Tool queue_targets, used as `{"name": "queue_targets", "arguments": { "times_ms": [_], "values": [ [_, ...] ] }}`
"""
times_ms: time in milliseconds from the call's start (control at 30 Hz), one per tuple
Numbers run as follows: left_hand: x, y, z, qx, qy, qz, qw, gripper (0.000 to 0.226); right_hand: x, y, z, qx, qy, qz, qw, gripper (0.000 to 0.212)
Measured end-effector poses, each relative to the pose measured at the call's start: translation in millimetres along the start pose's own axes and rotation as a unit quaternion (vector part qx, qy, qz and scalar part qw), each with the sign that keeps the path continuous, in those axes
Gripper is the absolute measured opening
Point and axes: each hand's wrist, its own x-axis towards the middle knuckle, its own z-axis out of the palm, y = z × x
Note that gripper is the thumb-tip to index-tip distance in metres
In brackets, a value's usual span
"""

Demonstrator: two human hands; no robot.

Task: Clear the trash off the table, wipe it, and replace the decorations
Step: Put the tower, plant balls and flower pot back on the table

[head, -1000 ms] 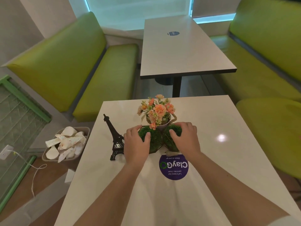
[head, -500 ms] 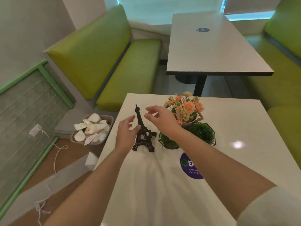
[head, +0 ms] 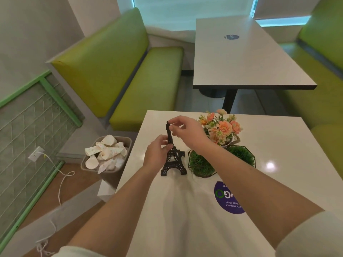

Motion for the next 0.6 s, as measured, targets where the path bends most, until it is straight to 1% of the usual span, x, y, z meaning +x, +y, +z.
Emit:
{"name": "queue_targets", "arguments": {
  "times_ms": [133,600],
  "values": [
    [13.6,4.5,6.0,-0.007,-0.016,0.007,1.0,0.015,9.3,4.9,-7.2,0.008,0.009,0.012,1.0,0.013],
    [36.6,10.4,17.0,0.006,-0.003,0.021,1.0,0.018,27.1,7.9,-12.2,-0.005,0.033,0.015,0.999,0.012]
  ]
}}
